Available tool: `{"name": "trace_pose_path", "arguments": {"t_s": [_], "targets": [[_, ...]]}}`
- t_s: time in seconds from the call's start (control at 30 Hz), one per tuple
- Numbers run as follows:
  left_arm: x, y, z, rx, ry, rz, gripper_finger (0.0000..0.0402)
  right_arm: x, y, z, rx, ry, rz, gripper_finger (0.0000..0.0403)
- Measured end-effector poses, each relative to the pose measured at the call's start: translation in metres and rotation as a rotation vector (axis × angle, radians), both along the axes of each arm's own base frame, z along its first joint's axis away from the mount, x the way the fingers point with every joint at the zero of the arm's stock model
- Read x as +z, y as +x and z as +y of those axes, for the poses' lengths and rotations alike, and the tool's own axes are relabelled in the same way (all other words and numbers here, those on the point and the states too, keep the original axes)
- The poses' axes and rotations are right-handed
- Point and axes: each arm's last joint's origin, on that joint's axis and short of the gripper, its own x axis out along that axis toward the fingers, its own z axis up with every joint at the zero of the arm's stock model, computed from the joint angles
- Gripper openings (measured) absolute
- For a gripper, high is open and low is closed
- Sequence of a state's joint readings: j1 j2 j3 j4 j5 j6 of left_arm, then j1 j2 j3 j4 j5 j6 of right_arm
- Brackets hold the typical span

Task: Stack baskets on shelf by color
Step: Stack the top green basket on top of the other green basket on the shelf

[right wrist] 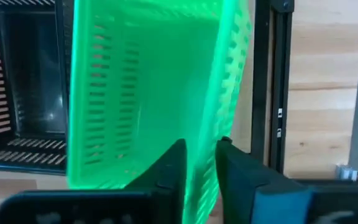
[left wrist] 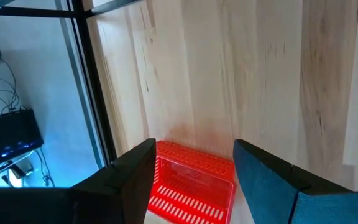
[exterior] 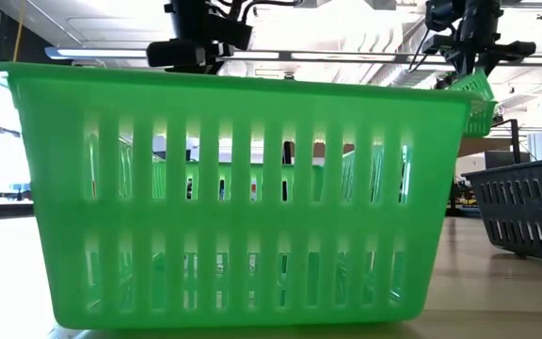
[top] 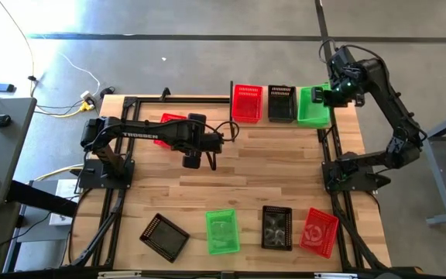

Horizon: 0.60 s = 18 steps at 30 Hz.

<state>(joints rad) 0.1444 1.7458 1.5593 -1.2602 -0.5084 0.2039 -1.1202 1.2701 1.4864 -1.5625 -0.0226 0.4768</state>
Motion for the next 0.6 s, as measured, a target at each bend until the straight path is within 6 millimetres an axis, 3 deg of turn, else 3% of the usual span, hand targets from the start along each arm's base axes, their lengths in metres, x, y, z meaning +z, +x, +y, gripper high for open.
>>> {"name": "trace_pose_path", "arguments": {"t_s": [0.2,0.6], "targets": [[0.0000,0.0000,0.0000,-0.008,0.001,0.004,0.0207,0.0005,-0.0010,-0.0028,0.021,-0.054,0.061,0.0098],[0.0001,0.0001,0.0001,-0.008,0.004,0.004,0.0207,-0.0054,-0.0036,-0.0014,-0.066,-0.027,0.119,0.0085]]}}
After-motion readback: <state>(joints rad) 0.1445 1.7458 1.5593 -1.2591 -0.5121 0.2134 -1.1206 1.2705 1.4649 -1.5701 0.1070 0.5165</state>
